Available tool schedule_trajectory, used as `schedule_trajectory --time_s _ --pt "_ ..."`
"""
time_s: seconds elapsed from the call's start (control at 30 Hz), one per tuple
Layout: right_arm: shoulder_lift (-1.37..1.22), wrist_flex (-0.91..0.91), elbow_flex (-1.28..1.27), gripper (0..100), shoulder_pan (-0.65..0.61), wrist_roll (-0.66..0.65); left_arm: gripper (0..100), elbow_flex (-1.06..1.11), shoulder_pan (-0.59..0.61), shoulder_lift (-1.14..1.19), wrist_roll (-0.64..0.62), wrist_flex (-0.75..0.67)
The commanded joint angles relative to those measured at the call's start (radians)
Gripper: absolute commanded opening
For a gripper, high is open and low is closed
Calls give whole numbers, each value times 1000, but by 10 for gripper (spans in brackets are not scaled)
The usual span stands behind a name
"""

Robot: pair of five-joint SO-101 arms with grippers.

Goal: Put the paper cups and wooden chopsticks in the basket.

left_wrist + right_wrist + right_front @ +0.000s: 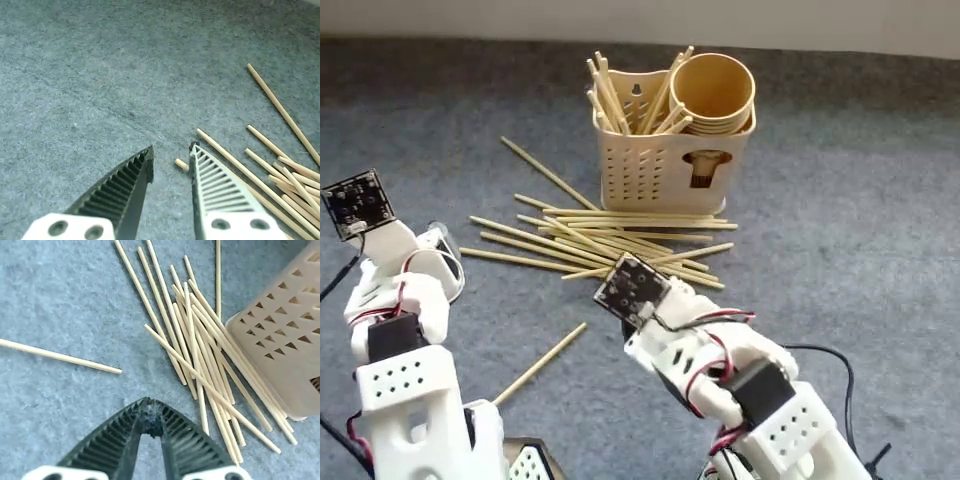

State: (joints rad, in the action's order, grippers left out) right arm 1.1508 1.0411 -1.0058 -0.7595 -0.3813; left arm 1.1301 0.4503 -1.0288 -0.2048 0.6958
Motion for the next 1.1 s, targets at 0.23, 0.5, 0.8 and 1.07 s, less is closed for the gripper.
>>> schedule_trajectory --time_s 0.23,0.5,0.8,1.07 --pt "-561 -1 343 7 -128 694 130 -8 51 -18 -17 -23" --pt "-868 -39 461 29 -133 1060 130 -8 51 -18 -17 -23" --pt "-1007 -41 550 238 -186 1270 130 -8 51 -18 -17 -23" --pt "-1190 -90 599 238 -292 1323 130 -8 51 -18 -17 -23"
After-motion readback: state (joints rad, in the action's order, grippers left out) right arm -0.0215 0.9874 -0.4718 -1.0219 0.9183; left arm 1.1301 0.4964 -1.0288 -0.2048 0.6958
